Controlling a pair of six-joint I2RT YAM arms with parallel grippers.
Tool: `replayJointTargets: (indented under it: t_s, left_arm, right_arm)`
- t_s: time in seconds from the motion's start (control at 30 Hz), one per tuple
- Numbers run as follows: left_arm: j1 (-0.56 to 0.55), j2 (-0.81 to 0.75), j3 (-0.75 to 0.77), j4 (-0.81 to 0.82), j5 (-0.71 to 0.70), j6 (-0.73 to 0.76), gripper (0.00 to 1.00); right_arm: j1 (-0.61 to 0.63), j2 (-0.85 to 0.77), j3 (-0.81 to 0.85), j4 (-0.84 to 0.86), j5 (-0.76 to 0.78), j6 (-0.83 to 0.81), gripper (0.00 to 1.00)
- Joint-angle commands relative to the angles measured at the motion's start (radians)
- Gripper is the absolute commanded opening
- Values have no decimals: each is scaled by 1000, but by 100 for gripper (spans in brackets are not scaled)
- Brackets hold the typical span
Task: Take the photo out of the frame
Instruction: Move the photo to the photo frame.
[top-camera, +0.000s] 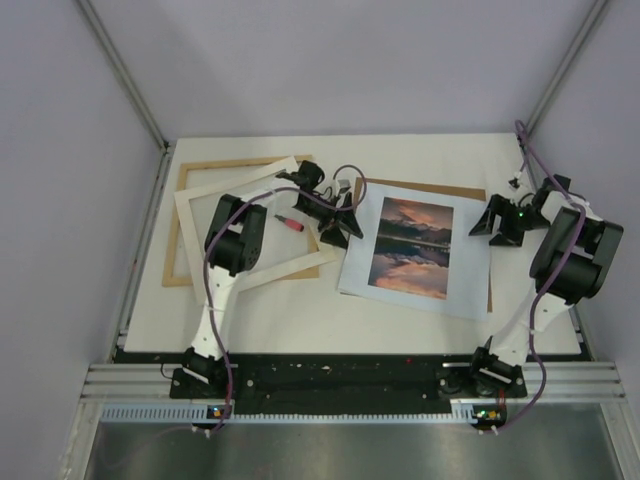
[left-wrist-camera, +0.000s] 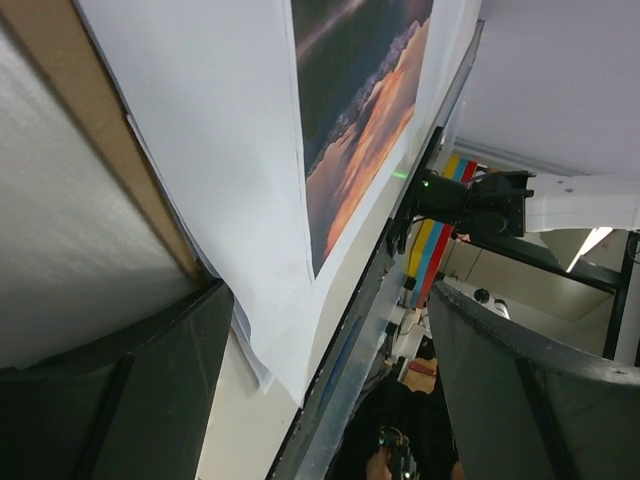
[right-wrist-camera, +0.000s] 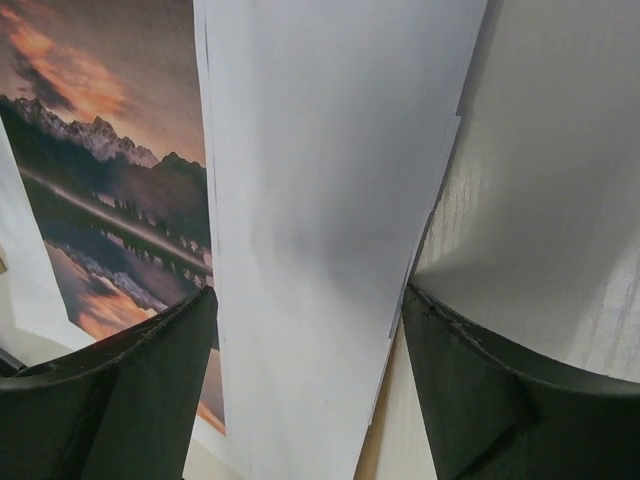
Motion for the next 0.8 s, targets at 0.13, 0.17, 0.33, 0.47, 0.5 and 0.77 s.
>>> replayJointTargets:
  t_s: [0.13,0.17,0.33,0.47,0.5,0.77]
  left_arm:
    - [-7,-113,-133,435,119,-212,81]
    - [-4,-115,-139,446,121,-217,81]
    - [-4,-112,-159,489,119,-244,79]
    - [-4,-103,-168,483,99,-232,77]
    - [-4,-100,-168,468,95,-220,77]
    - [14,-109,-197,422,61,-169,76]
  right_arm:
    - [1,53,-61,-101,-30,-11,75]
    - [-1,55,-61,-100,-32,-11,74]
    - [-5,58,-61,-101,-43,-10,74]
    - [-11,48,-58,-100,-15,-8,72]
    - [-14,44,-55,-100,3,-9,71]
    - [-73,10,-18,-95,100,-22,63]
